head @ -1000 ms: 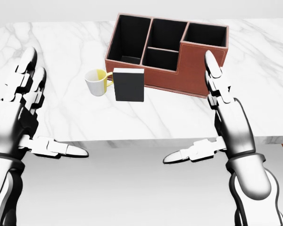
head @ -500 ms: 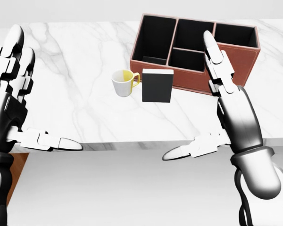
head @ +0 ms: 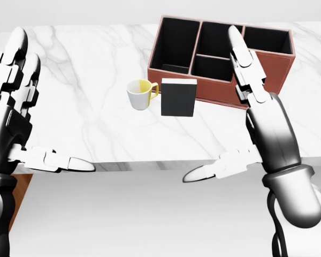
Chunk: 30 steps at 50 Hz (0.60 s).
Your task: Pick up the book and place it in the caddy.
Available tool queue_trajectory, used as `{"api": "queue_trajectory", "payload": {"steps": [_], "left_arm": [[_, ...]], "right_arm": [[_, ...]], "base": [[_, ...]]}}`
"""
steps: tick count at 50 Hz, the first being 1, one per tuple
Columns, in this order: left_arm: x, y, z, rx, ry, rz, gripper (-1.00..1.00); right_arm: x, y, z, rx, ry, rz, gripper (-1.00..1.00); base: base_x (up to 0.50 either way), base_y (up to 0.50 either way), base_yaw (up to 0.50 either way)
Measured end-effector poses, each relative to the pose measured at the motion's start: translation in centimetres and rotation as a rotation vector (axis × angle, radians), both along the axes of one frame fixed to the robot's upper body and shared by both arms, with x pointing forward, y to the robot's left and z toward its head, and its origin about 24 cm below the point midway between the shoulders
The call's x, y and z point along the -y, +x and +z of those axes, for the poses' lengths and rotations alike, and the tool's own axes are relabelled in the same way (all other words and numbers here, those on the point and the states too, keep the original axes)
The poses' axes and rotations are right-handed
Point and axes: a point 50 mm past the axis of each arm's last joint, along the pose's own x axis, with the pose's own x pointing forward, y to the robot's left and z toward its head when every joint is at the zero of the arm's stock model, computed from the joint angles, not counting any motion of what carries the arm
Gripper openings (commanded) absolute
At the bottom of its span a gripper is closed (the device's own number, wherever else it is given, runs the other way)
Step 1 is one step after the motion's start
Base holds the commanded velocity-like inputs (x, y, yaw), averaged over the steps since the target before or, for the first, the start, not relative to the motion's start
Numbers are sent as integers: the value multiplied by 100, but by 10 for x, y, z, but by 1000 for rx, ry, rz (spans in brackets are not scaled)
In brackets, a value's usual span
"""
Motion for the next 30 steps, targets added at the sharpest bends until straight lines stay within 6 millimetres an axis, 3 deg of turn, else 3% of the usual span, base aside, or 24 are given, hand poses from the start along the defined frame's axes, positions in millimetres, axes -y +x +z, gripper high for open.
{"api": "queue_trajectory", "payload": {"steps": [30], "left_arm": [[-1,-6,14,65,-2,-4,100]], "right_arm": [[-5,-2,5,25,-15,15,100]], "base": [[3,0,0]]}}
